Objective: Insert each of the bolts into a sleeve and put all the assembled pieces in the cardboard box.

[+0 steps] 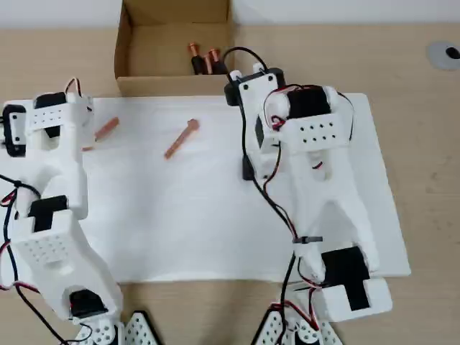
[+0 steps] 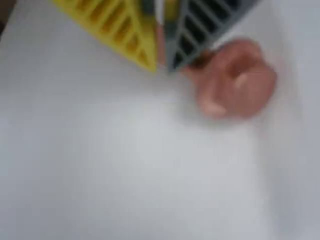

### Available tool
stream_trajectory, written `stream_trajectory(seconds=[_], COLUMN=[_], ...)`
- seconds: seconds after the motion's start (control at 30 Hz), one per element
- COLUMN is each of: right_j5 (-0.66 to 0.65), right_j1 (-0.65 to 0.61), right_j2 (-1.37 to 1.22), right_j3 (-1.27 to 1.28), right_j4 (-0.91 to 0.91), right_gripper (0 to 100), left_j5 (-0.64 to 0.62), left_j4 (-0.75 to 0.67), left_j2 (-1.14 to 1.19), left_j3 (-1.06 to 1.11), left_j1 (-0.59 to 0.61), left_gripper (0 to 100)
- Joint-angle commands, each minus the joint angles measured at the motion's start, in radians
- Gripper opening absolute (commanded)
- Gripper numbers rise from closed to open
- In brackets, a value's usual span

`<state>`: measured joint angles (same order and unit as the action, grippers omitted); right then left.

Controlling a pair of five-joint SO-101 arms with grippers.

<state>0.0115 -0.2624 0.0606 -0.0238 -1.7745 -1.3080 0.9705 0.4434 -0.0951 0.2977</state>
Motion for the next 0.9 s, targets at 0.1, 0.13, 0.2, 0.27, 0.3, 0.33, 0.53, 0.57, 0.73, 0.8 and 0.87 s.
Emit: stream_trajectory(seconds=[0.1, 0.13, 0.2, 0.27, 0.3, 0.33, 0.53, 0.57, 0.73, 0.8, 0.87], right_j5=[-0.006, -0.006, -0.006, -0.008, -0.008, -0.008, -0.008, -0.008, -0.008, -0.008, -0.006], right_j1=[-0.024, -0.024, -0.024, -0.024, -0.024, -0.024, -0.022, -0.022, -0.022, -0.022, -0.022], right_j2=[0.042, 0.042, 0.042, 0.042, 0.042, 0.042, 0.042, 0.042, 0.042, 0.042, 0.042], right_j3=[0.004, 0.005, 0.022, 0.05, 0.064, 0.077, 0.119, 0.119, 0.12, 0.122, 0.122], right_j4=[-0.012, -0.012, -0.012, -0.008, -0.006, -0.006, -0.006, -0.006, -0.006, -0.009, -0.011], right_gripper=[27.4, 27.4, 27.4, 27.4, 27.4, 27.4, 27.4, 27.4, 27.4, 27.4, 27.4], left_j5=[-0.032, -0.032, -0.032, -0.032, -0.034, -0.034, 0.094, 0.16, 0.611, 0.89, 1.122], left_j4=[0.009, 0.025, 0.049, 0.055, 0.055, 0.068, 0.394, 0.433, 0.552, 0.535, 0.491], left_j2=[0.015, 0.019, 0.021, 0.013, 0.013, 0.007, -0.102, -0.116, -0.12, -0.113, -0.099], left_j3=[-0.032, -0.035, -0.038, -0.041, -0.055, -0.078, -0.296, -0.331, -0.4, -0.362, -0.336], left_j1=[-0.012, -0.012, -0.012, -0.012, -0.012, -0.012, -0.015, -0.025, -0.069, -0.068, -0.068], left_gripper=[1, 1, 1, 1, 1, 1, 1, 1, 1, 1, 1])
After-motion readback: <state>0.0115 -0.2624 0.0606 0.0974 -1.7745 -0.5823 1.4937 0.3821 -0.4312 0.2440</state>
